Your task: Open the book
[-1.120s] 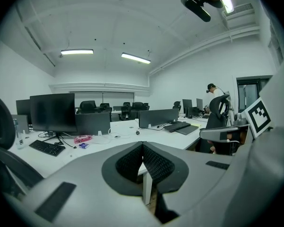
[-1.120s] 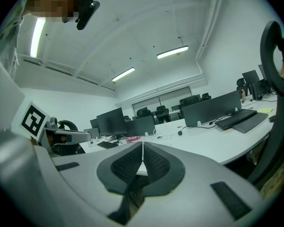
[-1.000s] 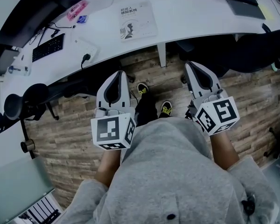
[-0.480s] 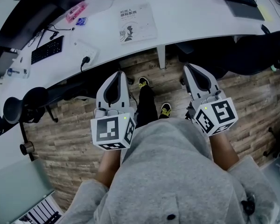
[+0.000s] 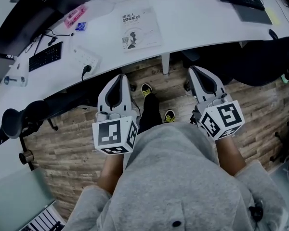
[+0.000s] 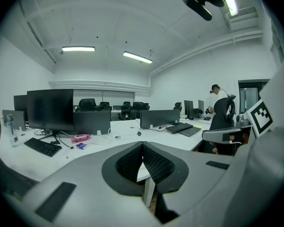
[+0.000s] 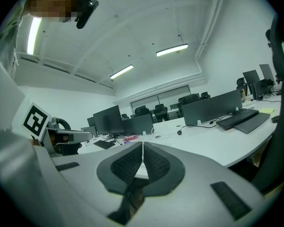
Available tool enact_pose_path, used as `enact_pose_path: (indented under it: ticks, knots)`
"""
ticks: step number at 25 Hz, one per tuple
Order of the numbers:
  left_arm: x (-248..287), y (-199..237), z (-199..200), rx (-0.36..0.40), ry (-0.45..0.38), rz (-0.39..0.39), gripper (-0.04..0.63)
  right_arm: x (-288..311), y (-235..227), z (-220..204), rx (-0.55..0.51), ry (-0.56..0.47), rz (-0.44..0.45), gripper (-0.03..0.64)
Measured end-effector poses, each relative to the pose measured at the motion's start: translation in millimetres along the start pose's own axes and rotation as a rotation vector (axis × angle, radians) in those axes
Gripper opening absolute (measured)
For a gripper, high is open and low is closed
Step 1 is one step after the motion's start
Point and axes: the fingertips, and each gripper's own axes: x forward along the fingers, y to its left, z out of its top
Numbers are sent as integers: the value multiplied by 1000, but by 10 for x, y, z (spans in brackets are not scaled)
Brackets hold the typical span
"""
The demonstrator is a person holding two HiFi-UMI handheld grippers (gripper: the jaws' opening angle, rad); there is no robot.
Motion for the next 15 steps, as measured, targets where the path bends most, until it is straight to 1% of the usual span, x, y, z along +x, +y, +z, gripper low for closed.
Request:
enact_pose_path:
  ticks: [5, 15]
  knots:
    - [208, 134, 63, -4, -1, 2, 8, 245, -38, 42, 2, 6, 6, 29]
    - [719, 473, 77, -32, 42, 1, 9, 826, -190, 42, 32, 60, 6, 29]
